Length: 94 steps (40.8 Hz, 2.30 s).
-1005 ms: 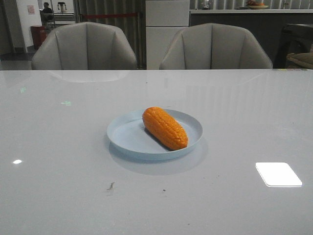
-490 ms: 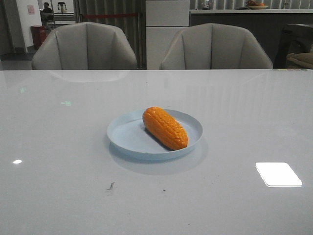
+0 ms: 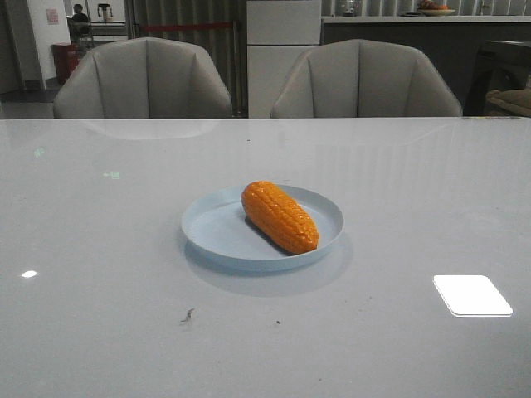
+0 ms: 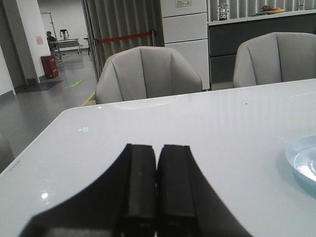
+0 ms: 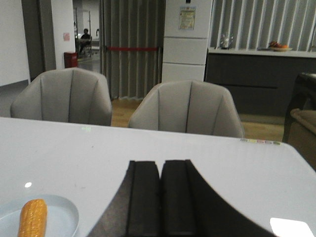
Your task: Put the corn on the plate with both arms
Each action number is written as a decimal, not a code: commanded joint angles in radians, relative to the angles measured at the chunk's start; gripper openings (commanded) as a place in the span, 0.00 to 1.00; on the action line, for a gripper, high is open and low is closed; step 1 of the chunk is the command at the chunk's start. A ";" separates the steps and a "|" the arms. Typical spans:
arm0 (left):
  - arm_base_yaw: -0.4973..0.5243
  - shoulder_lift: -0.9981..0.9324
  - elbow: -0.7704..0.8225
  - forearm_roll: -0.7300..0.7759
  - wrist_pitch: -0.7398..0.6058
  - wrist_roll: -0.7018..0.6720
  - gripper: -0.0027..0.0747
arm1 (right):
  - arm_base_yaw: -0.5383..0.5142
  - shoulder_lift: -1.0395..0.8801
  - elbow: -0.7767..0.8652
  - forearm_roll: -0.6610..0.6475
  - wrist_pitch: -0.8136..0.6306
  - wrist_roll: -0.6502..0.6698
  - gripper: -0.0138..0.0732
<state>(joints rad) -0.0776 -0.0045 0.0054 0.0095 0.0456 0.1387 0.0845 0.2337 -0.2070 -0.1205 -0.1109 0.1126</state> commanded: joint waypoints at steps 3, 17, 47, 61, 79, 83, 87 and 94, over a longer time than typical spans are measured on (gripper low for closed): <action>0.000 -0.016 0.039 -0.009 -0.082 -0.007 0.16 | -0.080 0.017 0.117 -0.008 -0.345 0.000 0.22; 0.000 -0.016 0.039 -0.009 -0.082 -0.007 0.16 | -0.098 0.017 0.214 0.007 -0.276 0.000 0.22; 0.000 -0.016 0.039 -0.009 -0.082 -0.007 0.16 | 0.028 -0.268 0.214 0.012 0.105 0.000 0.22; 0.000 -0.016 0.039 -0.009 -0.082 -0.007 0.16 | 0.037 -0.267 0.214 0.070 0.111 0.000 0.22; 0.000 -0.016 0.039 -0.009 -0.082 -0.007 0.16 | -0.015 -0.267 0.214 0.195 0.176 -0.082 0.22; 0.000 -0.016 0.039 -0.009 -0.082 -0.007 0.16 | -0.028 -0.267 0.214 0.199 0.176 -0.082 0.22; 0.000 -0.016 0.039 -0.009 -0.082 -0.007 0.16 | -0.028 -0.267 0.214 0.199 0.176 -0.082 0.22; 0.000 -0.016 0.039 -0.009 -0.082 -0.007 0.16 | -0.028 -0.267 0.214 0.199 0.176 -0.082 0.22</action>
<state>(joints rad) -0.0776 -0.0045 0.0054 0.0095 0.0460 0.1387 0.0603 -0.0104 0.0285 0.0753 0.1455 0.0405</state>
